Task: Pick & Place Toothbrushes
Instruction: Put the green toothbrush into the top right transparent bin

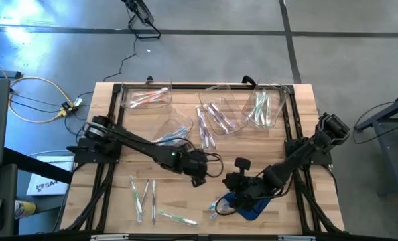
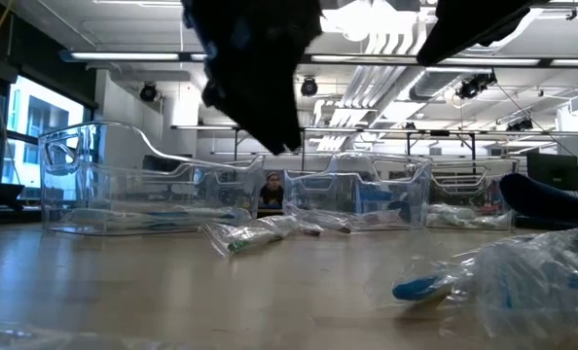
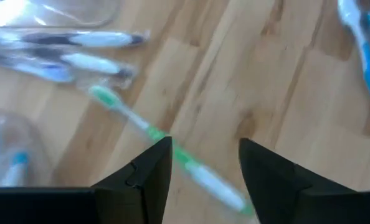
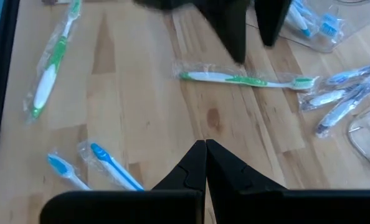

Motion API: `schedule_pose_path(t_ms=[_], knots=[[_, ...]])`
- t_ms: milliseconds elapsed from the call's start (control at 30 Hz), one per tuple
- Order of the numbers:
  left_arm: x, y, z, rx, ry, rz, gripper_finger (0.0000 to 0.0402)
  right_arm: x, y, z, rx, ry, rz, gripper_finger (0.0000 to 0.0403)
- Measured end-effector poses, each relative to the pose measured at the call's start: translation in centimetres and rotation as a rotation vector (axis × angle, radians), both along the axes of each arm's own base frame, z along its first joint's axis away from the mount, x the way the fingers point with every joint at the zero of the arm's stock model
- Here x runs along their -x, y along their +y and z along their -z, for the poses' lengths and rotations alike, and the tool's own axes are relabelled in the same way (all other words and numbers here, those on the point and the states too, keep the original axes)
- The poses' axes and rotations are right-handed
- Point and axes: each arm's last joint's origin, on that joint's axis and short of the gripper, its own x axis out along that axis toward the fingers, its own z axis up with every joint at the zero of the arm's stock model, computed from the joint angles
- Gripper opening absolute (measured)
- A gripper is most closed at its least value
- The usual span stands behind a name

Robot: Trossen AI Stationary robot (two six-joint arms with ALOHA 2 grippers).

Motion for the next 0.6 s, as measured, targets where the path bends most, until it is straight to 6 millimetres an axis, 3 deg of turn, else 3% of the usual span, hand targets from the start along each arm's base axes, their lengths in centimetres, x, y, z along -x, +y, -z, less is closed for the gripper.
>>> schedule_pose_path(t_ms=[267, 600], knots=[[-1.9, 1.0, 2.9, 0.115, 0.148, 0.007, 0.018, 0.3, 0.4, 0.0, 0.007, 0.002, -0.023, 0.0002], [-1.6, 1.3, 3.0, 0.088, 0.191, -0.002, 0.018, 0.4, 0.5, 0.0, 0.002, 0.01, -0.032, 0.0002]])
